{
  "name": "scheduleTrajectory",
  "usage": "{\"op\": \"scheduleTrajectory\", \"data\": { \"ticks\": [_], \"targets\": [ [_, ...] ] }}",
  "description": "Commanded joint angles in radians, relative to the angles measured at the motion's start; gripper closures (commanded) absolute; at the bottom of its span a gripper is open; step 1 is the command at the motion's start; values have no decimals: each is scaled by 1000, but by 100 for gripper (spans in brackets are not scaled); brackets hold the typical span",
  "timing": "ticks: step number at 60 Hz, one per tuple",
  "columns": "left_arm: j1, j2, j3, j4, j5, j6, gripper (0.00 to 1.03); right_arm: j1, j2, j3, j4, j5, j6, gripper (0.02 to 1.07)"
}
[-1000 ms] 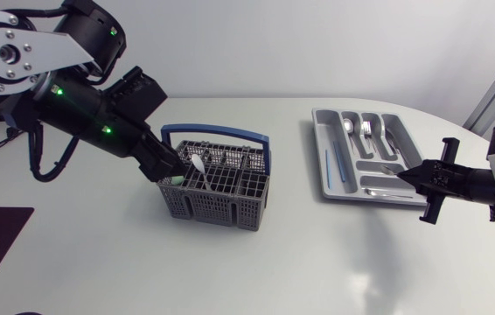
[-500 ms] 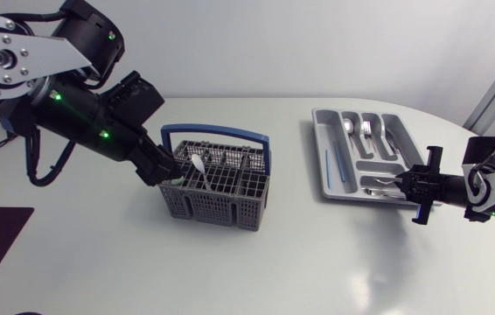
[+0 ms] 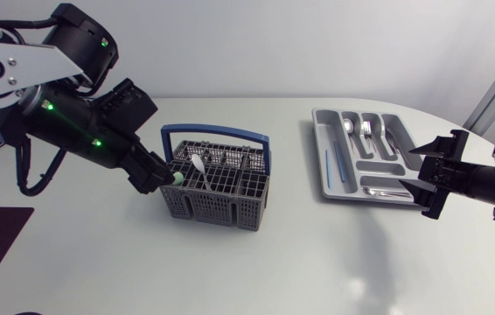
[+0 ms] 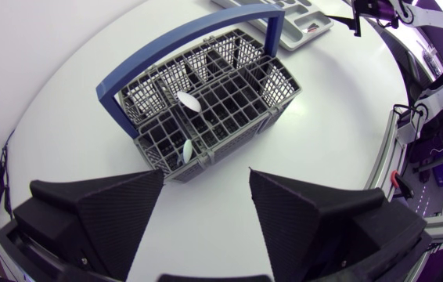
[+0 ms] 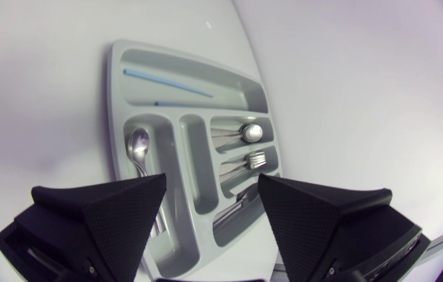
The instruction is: Unload the cutlery basket into the drawer organizer.
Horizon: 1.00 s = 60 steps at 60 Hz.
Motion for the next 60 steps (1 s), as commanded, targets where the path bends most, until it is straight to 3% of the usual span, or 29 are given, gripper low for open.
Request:
{"op": "scheduleTrajectory", "data": {
  "ticks": [1, 31, 60],
  "targets": [
    [-1, -13, -34, -2, -5, 17, 13, -9, -89, 3, -92, -44, 67, 17],
    [-12, 80, -100, 176, -31, 193, 13, 46, -377, -72, -352, -150, 175, 17],
    [42, 178, -81, 228, -31, 259, 33, 101, -509, -101, -415, -160, 212, 17]
  ]
}}
